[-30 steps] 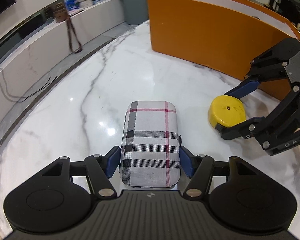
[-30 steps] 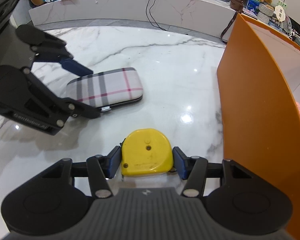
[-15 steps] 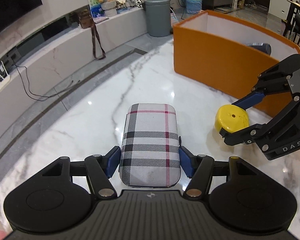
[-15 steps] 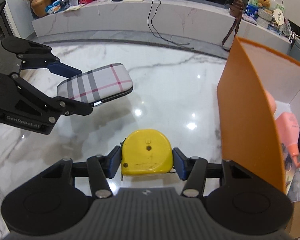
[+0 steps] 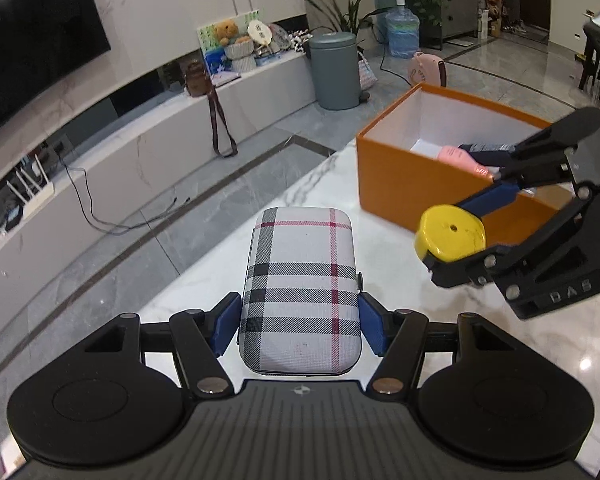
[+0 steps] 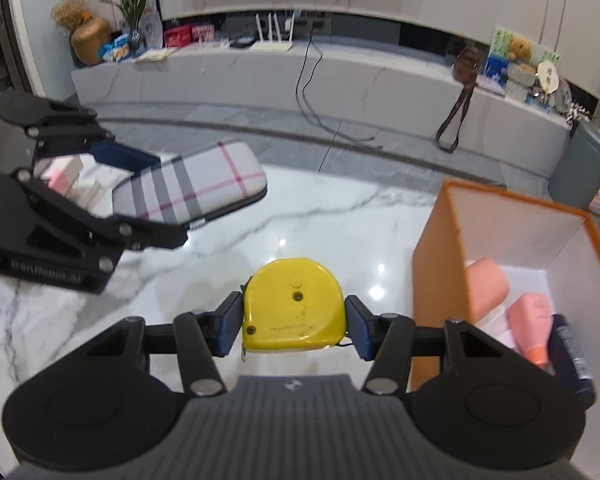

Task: Organize rigid objects
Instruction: 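Lift the plaid pouch and tape measure and carry both over the orange box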

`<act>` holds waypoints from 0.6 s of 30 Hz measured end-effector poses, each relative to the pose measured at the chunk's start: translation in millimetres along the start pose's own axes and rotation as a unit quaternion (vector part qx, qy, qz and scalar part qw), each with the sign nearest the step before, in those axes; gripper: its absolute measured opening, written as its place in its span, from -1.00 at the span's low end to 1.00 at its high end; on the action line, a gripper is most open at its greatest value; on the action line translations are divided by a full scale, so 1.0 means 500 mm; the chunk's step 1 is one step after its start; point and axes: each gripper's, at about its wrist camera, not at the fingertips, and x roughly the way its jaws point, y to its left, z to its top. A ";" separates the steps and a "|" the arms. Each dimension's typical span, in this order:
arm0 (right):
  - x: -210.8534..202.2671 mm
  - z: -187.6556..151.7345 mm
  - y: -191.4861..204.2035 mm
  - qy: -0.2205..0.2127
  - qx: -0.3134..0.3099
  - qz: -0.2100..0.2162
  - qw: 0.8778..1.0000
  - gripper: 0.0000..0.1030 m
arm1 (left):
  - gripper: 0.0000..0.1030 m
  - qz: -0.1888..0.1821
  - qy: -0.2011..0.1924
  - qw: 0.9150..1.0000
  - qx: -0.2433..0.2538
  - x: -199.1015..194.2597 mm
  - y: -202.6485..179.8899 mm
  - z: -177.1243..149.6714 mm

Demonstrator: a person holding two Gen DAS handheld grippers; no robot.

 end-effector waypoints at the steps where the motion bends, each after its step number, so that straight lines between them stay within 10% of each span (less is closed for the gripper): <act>1: -0.010 0.004 -0.004 -0.004 0.002 -0.002 1.000 0.09 | 0.40 0.001 -0.003 1.000 0.003 -0.007 -0.004 0.007; 18: -0.229 0.043 -0.098 -0.098 0.045 -0.069 0.992 0.09 | 0.40 -0.025 -0.107 0.994 0.025 -0.120 -0.122 0.168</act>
